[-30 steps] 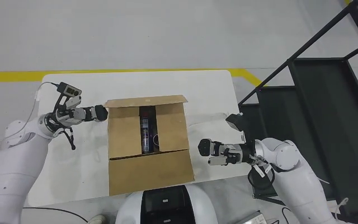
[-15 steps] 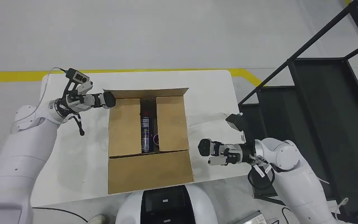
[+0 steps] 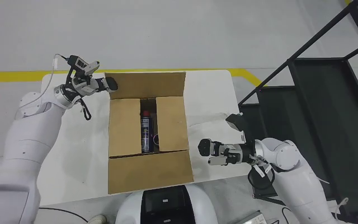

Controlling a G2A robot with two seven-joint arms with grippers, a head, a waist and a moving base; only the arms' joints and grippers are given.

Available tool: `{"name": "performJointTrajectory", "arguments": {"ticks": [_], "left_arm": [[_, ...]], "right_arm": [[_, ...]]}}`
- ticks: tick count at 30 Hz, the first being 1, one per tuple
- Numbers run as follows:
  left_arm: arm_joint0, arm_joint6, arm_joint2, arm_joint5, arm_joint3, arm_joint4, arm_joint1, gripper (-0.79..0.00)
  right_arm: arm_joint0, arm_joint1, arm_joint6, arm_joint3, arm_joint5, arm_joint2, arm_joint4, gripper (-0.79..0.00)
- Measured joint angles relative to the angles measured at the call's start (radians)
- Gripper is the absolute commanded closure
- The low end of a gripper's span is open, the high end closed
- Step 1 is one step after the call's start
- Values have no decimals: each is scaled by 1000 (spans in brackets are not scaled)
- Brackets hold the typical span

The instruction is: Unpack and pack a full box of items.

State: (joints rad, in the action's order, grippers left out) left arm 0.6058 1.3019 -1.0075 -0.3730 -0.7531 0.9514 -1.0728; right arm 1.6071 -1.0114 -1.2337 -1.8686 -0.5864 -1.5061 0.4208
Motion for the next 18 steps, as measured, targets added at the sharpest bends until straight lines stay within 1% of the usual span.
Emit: {"name": "performJointTrajectory", "arguments": {"ticks": [7,11,18], "left_arm": [[-60,-69,40,-23,95,-56,-35,-785],[-90,-162,67,-69,147,-125,-57,-785],[-124,-308,118,-128,213,-261,-90,-785]], "right_arm": [[0,0,0,0,0,0,0,-785],[0,0,0,0,0,0,0,-785],[0,0,0,0,0,0,0,-785]]}}
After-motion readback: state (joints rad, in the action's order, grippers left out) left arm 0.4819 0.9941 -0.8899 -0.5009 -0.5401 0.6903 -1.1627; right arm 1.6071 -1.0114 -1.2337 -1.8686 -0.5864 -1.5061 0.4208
